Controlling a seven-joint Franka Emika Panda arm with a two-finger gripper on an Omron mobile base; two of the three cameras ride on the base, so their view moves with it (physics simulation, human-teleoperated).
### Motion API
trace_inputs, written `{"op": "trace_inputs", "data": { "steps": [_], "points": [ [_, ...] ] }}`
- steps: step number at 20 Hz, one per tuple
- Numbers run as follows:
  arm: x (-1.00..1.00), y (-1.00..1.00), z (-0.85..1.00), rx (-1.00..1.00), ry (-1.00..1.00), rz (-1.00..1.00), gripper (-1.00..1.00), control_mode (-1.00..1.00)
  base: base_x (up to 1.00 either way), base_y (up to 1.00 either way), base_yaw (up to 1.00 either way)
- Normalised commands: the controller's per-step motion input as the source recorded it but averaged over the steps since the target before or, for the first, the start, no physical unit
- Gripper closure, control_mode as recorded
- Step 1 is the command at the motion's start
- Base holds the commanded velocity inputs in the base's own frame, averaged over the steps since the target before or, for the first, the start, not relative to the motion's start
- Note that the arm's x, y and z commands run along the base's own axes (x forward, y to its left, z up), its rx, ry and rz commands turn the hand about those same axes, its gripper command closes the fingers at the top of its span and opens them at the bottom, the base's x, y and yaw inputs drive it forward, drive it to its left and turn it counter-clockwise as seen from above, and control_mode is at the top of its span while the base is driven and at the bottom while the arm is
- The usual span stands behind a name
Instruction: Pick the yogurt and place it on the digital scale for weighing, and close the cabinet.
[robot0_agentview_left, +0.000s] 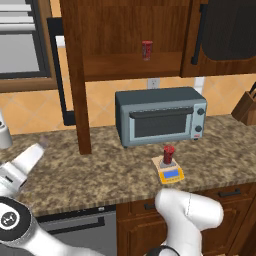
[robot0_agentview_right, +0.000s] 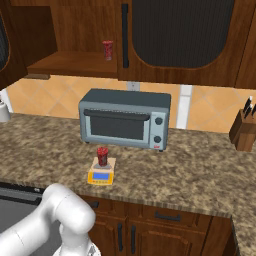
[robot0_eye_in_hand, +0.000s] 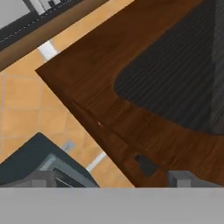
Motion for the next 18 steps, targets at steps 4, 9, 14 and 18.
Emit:
{"op": "trace_inputs", "data": {
  "steps": [4,9,14,18],
  "points": [
    [0.75,-0.97,0.02,0.00,0.37,0.06,-1.00,-1.00,0.00,0.00,0.00],
    [0.59,-1.00,0.06,0.03,0.18,0.09,-1.00,-1.00,0.00,0.00,0.00],
    [0.66,-1.00,0.14,0.13,0.08,0.07,-1.00,-1.00,0.00,0.00,0.00],
    [0.51,-1.00,0.44,0.17,0.09,0.02,-1.00,-1.00,0.00,0.00,0.00]
  ]
}}
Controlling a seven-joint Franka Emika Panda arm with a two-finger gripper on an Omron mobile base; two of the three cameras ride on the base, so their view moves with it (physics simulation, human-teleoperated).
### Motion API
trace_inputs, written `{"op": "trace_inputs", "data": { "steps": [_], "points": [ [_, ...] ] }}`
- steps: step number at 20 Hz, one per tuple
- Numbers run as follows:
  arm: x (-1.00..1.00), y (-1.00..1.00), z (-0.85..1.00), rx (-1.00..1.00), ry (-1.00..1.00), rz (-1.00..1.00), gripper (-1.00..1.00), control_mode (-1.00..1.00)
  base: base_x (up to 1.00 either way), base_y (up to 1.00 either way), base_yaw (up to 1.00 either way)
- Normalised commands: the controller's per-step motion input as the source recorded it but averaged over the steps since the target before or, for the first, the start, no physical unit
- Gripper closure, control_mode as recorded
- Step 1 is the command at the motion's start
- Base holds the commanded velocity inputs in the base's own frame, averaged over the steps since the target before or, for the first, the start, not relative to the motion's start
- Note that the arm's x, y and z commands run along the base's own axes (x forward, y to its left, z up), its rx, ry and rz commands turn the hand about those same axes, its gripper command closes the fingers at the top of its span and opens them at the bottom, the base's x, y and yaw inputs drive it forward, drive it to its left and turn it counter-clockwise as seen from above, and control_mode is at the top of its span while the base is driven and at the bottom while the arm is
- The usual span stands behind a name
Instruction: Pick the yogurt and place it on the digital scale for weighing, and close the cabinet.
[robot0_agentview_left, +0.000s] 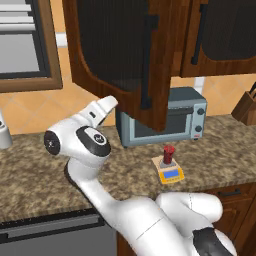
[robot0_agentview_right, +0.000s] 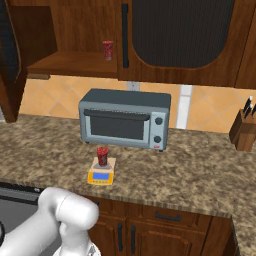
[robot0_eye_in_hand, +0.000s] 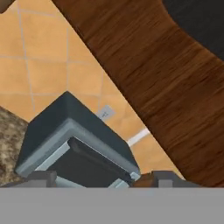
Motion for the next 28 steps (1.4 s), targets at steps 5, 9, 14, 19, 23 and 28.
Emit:
{"op": "trace_inputs", "data": {
  "steps": [5,9,14,19,23,28],
  "points": [
    [0.50,-1.00,0.60,0.14,0.14,0.05,-1.00,-1.00,0.00,0.00,0.00],
    [0.65,-1.00,0.49,0.17,0.10,0.18,-1.00,-1.00,0.00,0.00,0.00],
    [0.75,-1.00,0.08,0.20,0.02,0.30,-1.00,-1.00,0.00,0.00,0.00],
    [0.77,-0.96,0.07,0.17,0.01,0.37,-1.00,-1.00,0.00,0.00,0.00],
    [0.63,-0.98,0.17,0.09,0.05,0.36,-1.00,-1.00,0.00,0.00,0.00],
    [0.47,-0.83,0.16,0.06,0.00,0.37,-1.00,-1.00,0.00,0.00,0.00]
  ]
}}
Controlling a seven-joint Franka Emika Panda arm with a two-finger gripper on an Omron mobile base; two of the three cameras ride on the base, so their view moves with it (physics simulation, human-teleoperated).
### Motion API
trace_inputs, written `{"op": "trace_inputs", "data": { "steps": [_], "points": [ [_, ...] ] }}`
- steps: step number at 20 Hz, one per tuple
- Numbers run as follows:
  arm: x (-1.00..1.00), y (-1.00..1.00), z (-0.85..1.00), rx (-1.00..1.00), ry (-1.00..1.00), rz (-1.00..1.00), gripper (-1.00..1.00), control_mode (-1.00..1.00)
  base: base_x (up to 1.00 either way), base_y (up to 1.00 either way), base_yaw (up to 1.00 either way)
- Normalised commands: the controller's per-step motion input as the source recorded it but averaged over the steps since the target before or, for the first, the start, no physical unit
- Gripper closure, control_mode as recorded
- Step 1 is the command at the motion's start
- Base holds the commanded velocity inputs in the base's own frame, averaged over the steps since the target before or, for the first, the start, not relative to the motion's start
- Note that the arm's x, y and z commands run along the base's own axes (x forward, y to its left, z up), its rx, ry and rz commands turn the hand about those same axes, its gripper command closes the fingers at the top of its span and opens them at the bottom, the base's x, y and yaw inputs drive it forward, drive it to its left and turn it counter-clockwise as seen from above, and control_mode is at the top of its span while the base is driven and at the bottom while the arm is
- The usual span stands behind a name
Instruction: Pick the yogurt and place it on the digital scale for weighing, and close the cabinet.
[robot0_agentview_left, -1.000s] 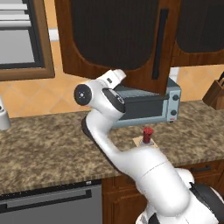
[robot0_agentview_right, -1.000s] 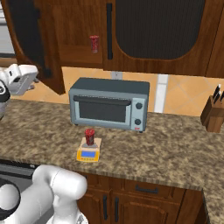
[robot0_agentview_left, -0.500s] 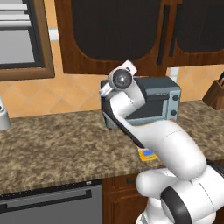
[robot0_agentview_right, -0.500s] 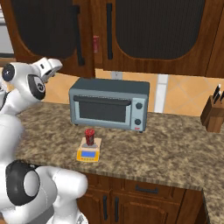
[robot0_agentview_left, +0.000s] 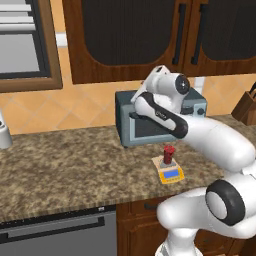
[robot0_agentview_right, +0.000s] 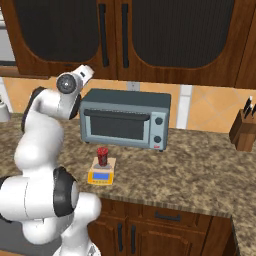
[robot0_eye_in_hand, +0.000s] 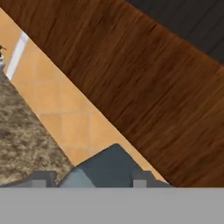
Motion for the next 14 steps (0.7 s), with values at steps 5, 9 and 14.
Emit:
{"op": "trace_inputs", "data": {
  "steps": [5,9,14],
  "points": [
    [0.45,-0.63,0.38,0.07,-0.02,0.34,-1.00,-1.00,0.00,0.00,0.00],
    [0.63,-0.44,0.47,0.07,-0.04,0.32,-1.00,-1.00,0.00,0.00,0.00],
    [0.56,-0.31,0.62,0.01,0.01,0.25,-1.00,-1.00,0.00,0.00,0.00]
  ]
}}
